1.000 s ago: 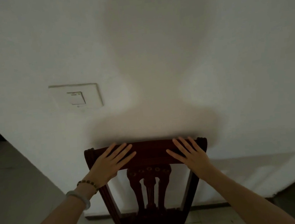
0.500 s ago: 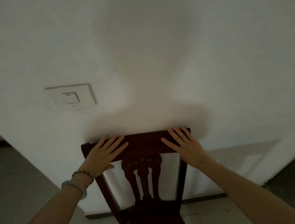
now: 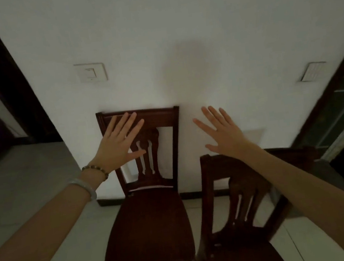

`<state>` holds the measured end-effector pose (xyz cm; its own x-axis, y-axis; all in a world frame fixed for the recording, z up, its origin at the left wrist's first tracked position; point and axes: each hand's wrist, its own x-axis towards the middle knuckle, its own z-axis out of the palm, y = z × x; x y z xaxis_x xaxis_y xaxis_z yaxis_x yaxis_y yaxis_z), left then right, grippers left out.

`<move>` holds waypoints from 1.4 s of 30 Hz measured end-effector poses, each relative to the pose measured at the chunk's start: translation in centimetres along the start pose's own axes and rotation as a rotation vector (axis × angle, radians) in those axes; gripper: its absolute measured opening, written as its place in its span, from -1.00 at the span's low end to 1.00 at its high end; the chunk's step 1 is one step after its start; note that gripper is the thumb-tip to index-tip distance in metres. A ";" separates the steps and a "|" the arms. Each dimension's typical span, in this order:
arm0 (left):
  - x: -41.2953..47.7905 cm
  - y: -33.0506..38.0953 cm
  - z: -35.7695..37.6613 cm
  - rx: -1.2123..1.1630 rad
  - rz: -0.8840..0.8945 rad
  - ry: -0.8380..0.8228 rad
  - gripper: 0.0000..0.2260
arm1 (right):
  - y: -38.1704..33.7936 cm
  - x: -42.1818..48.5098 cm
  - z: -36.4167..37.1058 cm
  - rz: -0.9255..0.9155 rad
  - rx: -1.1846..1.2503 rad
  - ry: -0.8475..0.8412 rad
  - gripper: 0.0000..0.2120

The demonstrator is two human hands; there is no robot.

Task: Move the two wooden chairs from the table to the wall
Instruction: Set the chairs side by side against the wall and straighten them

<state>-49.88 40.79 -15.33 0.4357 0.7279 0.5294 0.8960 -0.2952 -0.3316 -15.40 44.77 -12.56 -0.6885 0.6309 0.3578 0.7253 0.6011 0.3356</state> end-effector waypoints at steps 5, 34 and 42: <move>-2.6 7.7 -6.5 -0.024 0.024 0.014 -0.23 | 1.3 -9.6 -6.7 -0.012 -0.036 0.024 -0.07; 5.8 34.5 -4.6 -0.100 -0.178 -0.197 -0.06 | 18.3 -29.4 -0.4 0.117 -0.013 -0.275 0.03; 7.5 34.4 1.8 -0.090 -0.207 -0.224 0.05 | 20.7 -26.8 8.5 0.017 -0.024 -0.339 0.17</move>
<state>-16.00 37.20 -24.19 0.2224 0.8937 0.3897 0.9721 -0.1727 -0.1588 18.06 44.47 -22.56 -0.6351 0.7705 0.0548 0.7340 0.5799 0.3535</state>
